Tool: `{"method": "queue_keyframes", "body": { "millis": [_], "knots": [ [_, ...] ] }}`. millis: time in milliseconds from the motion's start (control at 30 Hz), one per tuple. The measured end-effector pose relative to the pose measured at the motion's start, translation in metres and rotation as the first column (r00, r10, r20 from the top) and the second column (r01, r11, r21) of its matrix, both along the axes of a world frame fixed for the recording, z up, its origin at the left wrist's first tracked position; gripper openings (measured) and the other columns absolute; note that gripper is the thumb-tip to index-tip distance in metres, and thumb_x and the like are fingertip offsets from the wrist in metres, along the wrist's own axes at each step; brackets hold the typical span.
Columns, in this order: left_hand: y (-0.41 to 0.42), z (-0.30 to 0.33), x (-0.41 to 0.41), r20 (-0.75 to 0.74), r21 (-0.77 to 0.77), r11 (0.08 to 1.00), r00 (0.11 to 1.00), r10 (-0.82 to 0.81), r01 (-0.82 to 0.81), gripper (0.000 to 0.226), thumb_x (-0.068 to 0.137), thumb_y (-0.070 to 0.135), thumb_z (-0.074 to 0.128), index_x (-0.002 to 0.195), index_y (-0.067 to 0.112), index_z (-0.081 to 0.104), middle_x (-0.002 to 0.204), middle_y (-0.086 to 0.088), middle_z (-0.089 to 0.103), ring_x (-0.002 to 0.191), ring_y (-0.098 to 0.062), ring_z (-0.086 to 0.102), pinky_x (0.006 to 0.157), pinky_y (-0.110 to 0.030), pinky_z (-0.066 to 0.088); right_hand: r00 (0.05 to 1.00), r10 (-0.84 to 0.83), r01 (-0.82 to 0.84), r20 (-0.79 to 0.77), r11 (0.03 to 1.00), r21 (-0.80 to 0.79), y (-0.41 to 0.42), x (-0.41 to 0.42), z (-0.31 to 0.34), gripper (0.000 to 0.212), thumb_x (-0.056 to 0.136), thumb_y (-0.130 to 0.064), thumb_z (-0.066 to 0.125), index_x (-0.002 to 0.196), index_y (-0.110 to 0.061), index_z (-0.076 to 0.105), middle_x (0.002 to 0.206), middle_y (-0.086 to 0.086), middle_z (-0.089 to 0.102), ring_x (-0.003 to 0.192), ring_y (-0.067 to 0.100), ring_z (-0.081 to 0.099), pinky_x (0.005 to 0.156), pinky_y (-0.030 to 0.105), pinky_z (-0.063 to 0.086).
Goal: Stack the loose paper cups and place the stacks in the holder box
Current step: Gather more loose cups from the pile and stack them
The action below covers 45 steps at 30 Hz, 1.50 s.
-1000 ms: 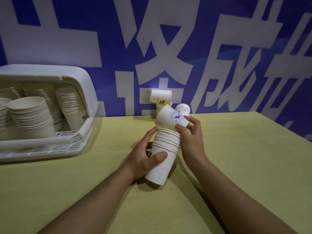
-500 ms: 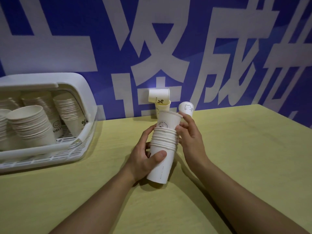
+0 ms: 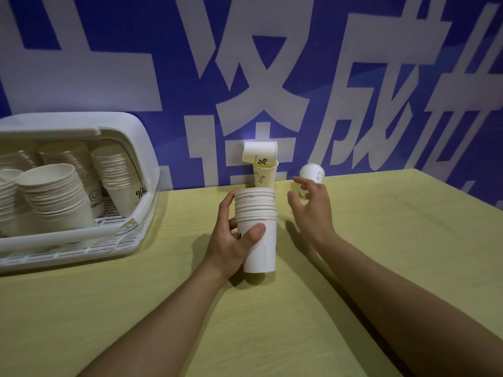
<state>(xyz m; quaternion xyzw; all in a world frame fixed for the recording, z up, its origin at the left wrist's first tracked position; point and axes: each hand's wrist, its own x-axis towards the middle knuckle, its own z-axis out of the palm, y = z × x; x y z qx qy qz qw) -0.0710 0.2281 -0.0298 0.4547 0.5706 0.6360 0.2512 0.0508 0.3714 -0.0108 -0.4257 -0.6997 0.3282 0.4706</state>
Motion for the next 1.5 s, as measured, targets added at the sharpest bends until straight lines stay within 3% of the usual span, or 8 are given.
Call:
{"method": "queue_keyframes", "body": {
  "millis": [133, 300, 667, 833, 967, 1033, 1233, 1500],
  "knots": [
    [0.001, -0.001, -0.002, 0.014, 0.008, 1.000, 1.000, -0.014, 0.014, 0.098, 0.056, 0.065, 0.072, 0.143, 0.056, 0.028, 0.121, 0.001, 0.064, 0.096, -0.008, 0.070, 0.069, -0.026, 0.060, 0.935, -0.160, 0.132, 0.316, 0.985, 0.109, 0.053, -0.005, -0.006, 0.044, 0.098, -0.033, 0.063, 0.140, -0.033, 0.052, 0.147, 0.003, 0.040, 0.128, 0.024, 0.040, 0.105, 0.039, 0.041],
    [0.003, -0.002, -0.003, 0.006, 0.008, 0.999, 0.999, -0.038, 0.038, 0.102, 0.057, 0.065, 0.071, 0.148, 0.053, 0.026, 0.124, 0.005, 0.061, 0.096, -0.003, 0.069, 0.067, -0.024, 0.060, 0.860, -0.233, 0.181, 0.454, 0.971, 0.156, 0.095, 0.003, -0.010, 0.043, 0.097, -0.040, 0.062, 0.137, -0.027, 0.056, 0.146, 0.007, 0.040, 0.124, 0.029, 0.042, 0.105, 0.044, 0.044],
    [0.005, -0.004, -0.004, 0.016, 0.002, 0.996, 0.996, -0.086, 0.086, 0.102, 0.056, 0.066, 0.073, 0.146, 0.059, 0.026, 0.122, 0.008, 0.061, 0.095, 0.001, 0.068, 0.069, -0.023, 0.060, 0.954, -0.273, 0.288, 0.119, 0.950, -0.123, 0.111, 0.009, 0.008, 0.064, 0.085, -0.026, 0.078, 0.138, -0.016, 0.044, 0.139, 0.011, 0.039, 0.117, 0.029, 0.053, 0.090, 0.032, 0.049],
    [0.003, -0.004, -0.004, 0.042, -0.009, 0.994, 0.993, -0.113, 0.113, 0.101, 0.057, 0.064, 0.075, 0.147, 0.059, 0.030, 0.123, 0.000, 0.066, 0.100, -0.009, 0.071, 0.076, -0.031, 0.062, 0.984, -0.084, 0.038, -0.158, 0.961, -0.275, 0.058, 0.006, 0.013, 0.090, 0.089, -0.023, 0.072, 0.157, -0.033, 0.014, 0.155, 0.010, 0.032, 0.127, 0.032, 0.051, 0.100, 0.047, 0.050],
    [0.000, -0.003, -0.004, 0.021, -0.047, 0.983, 0.984, -0.179, 0.180, 0.096, 0.059, 0.062, 0.075, 0.146, 0.058, 0.034, 0.124, -0.002, 0.067, 0.106, -0.017, 0.070, 0.082, -0.040, 0.063, 0.872, 0.069, -0.314, -0.484, 0.838, -0.446, 0.009, 0.019, 0.019, 0.079, 0.095, -0.011, 0.056, 0.156, -0.041, 0.014, 0.128, 0.008, 0.048, 0.099, 0.030, 0.063, 0.074, 0.041, 0.058],
    [-0.001, -0.002, -0.004, -0.018, -0.084, 0.972, 0.975, -0.223, 0.221, 0.092, 0.059, 0.062, 0.074, 0.142, 0.063, 0.037, 0.121, 0.003, 0.069, 0.105, -0.014, 0.069, 0.085, -0.042, 0.062, 0.821, 0.107, -0.404, -0.561, 0.803, -0.438, -0.006, 0.025, 0.020, 0.079, 0.095, -0.008, 0.053, 0.154, -0.045, 0.016, 0.128, 0.009, 0.045, 0.107, 0.034, 0.061, 0.082, 0.043, 0.058],
    [0.000, 0.000, -0.003, -0.036, -0.197, 0.932, 0.948, -0.317, 0.304, 0.092, 0.061, 0.063, 0.075, 0.144, 0.060, 0.036, 0.124, -0.002, 0.068, 0.106, -0.023, 0.070, 0.087, -0.051, 0.061, 0.813, 0.327, -0.509, -0.481, 0.800, -0.317, -0.018, 0.026, 0.011, 0.094, 0.080, -0.012, 0.064, 0.144, -0.065, 0.020, 0.149, 0.000, 0.045, 0.128, 0.031, 0.053, 0.101, 0.051, 0.051],
    [0.003, -0.002, -0.005, 0.002, -0.234, 0.902, 0.929, -0.371, 0.361, 0.088, 0.065, 0.057, 0.078, 0.144, 0.058, 0.039, 0.124, -0.004, 0.070, 0.107, -0.027, 0.071, 0.086, -0.051, 0.060, 0.843, 0.431, -0.513, -0.322, 0.824, -0.241, -0.022, 0.029, 0.010, 0.072, 0.083, -0.030, 0.064, 0.135, -0.067, 0.032, 0.147, -0.002, 0.042, 0.124, 0.025, 0.055, 0.098, 0.051, 0.054]
  ]
}}
